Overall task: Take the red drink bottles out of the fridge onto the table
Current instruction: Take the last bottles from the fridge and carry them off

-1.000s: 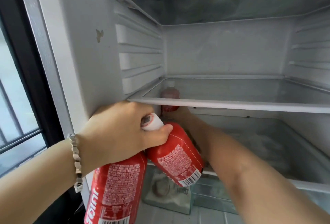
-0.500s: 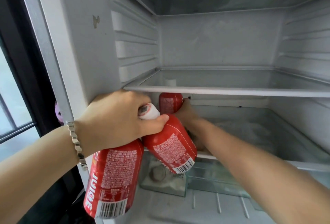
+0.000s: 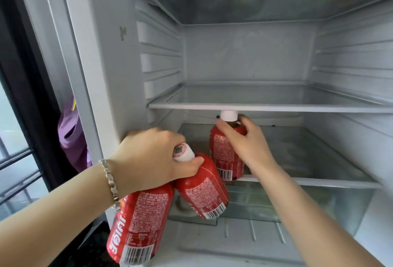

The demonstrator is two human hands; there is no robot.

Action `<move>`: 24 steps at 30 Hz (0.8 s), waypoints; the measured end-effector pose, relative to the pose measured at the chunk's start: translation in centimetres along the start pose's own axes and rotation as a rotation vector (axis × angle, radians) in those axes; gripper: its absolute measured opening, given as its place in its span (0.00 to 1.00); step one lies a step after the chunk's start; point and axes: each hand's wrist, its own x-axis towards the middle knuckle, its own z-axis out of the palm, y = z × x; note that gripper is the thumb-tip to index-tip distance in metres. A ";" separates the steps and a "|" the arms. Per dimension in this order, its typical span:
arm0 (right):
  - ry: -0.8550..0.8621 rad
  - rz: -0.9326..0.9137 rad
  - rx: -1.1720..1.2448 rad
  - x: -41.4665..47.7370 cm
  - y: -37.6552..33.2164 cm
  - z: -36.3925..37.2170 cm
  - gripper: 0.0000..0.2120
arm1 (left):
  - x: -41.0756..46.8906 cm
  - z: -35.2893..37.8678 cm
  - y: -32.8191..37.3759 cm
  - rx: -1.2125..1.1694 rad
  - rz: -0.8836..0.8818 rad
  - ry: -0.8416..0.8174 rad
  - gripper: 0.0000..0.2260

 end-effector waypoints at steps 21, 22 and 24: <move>0.129 -0.114 -0.839 -9.6 -4.8 -4.9 0.16 | -5.8 -1.7 3.0 0.207 0.162 -0.023 0.23; 0.136 -0.104 -0.866 -10.6 -5.4 -5.5 0.15 | -6.7 -2.0 3.8 0.210 0.151 -0.010 0.23; 0.142 -0.098 -0.925 -13.1 -6.9 -7.0 0.16 | -9.3 -2.7 5.6 0.193 0.120 0.010 0.22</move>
